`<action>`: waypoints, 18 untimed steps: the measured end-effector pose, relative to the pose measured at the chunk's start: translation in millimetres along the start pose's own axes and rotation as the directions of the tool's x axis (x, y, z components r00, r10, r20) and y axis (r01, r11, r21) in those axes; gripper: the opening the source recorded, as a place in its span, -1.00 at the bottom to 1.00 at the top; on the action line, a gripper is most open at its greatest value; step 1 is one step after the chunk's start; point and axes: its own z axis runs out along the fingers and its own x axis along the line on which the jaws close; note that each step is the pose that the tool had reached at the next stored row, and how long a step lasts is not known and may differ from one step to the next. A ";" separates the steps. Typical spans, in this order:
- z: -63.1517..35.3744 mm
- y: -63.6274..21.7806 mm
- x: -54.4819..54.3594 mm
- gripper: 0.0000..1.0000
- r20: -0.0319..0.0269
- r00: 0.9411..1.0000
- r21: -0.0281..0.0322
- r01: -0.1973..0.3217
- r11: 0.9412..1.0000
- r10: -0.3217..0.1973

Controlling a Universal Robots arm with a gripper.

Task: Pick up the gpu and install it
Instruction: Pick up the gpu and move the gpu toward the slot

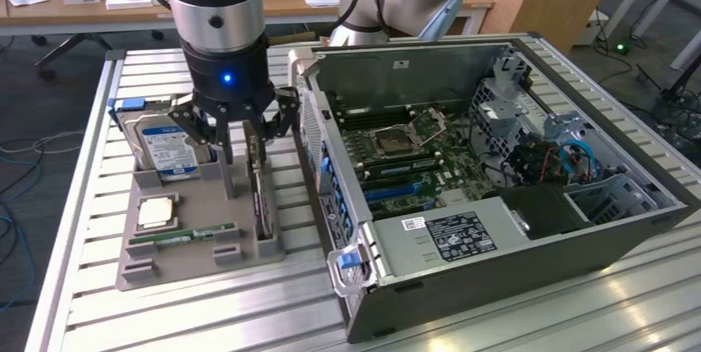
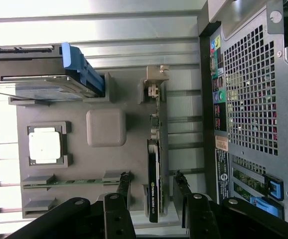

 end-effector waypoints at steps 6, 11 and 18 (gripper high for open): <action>0.4 0.0 0.0 -0.05 0.000 1.000 0.000 0.000 1.000 0.000; 4.6 -0.2 0.1 -0.05 0.000 1.000 0.000 0.000 1.000 0.000; 9.6 -0.5 0.2 -0.05 0.000 1.000 0.000 0.000 1.000 0.000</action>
